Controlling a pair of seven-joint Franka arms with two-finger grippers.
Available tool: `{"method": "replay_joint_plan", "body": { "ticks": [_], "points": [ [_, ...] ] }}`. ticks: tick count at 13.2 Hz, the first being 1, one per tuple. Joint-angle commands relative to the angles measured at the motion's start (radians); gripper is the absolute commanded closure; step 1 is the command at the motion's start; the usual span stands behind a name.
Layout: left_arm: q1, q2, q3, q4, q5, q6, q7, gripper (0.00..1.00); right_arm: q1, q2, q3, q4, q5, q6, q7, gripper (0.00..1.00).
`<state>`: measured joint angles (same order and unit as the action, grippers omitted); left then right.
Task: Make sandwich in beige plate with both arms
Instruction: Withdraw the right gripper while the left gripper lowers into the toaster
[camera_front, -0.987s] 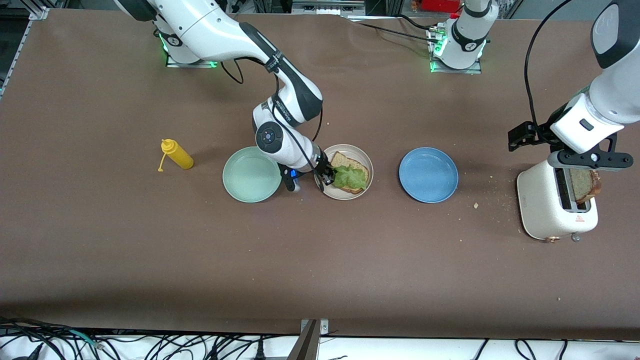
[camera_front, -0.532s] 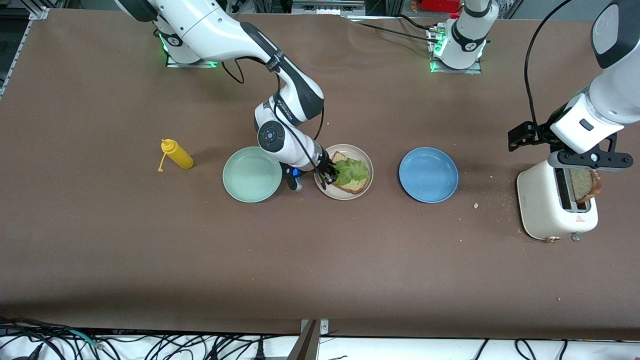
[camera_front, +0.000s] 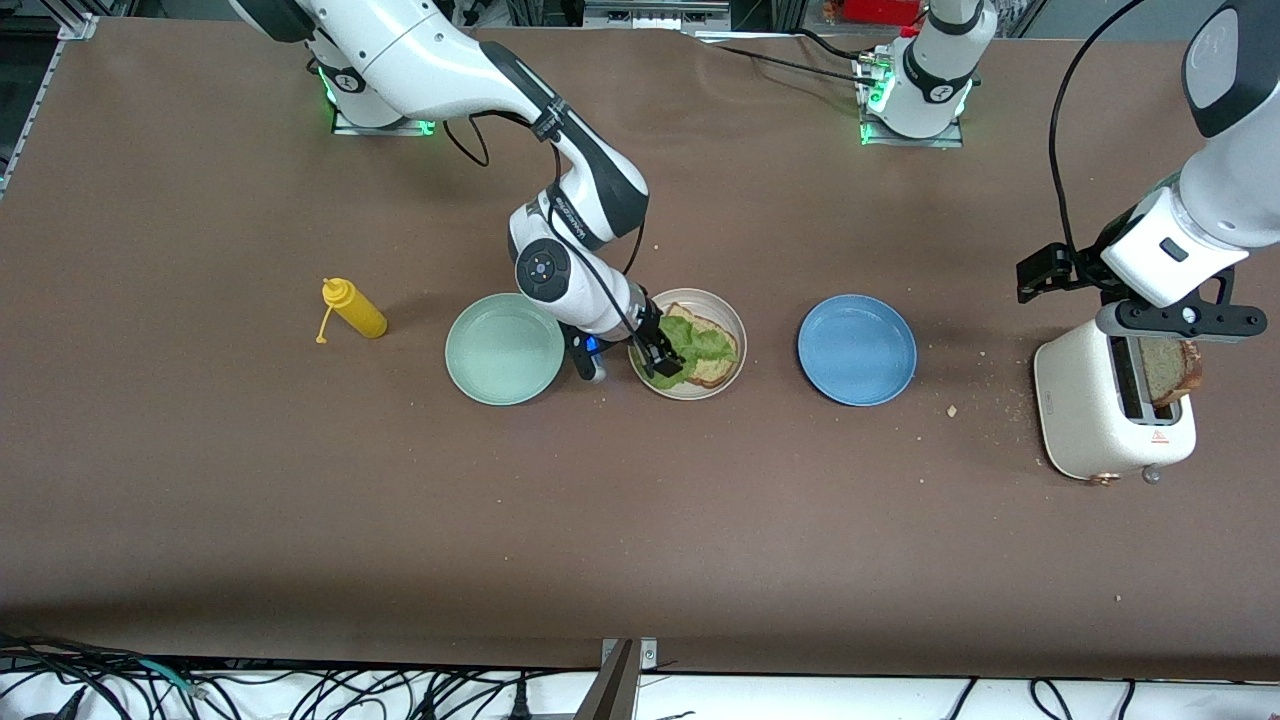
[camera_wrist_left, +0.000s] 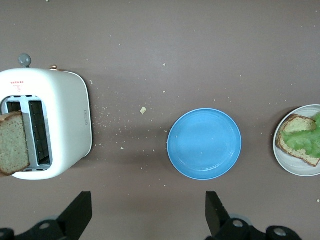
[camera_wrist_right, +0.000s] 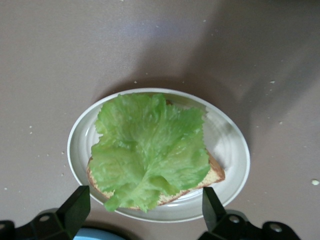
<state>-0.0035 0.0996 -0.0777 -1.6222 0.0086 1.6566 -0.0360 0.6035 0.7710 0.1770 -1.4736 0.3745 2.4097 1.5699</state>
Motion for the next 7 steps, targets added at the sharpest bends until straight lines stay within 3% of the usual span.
{"method": "replay_joint_plan", "body": {
  "ticks": [1, 5, 7],
  "points": [
    [0.01, 0.002, 0.0, 0.008, 0.034, 0.011, -0.002, 0.0, -0.037, -0.099, 0.006, -0.004, -0.048, -0.154, -0.01, 0.01],
    [0.097, 0.028, 0.006, 0.004, 0.1, 0.023, 0.021, 0.0, -0.166, -0.267, 0.004, -0.005, -0.063, -0.456, -0.225, 0.01],
    [0.178, 0.052, 0.006, 0.004, 0.125, 0.089, 0.164, 0.0, -0.249, -0.358, -0.011, -0.005, -0.112, -0.611, -0.397, 0.01]
  ]
}}
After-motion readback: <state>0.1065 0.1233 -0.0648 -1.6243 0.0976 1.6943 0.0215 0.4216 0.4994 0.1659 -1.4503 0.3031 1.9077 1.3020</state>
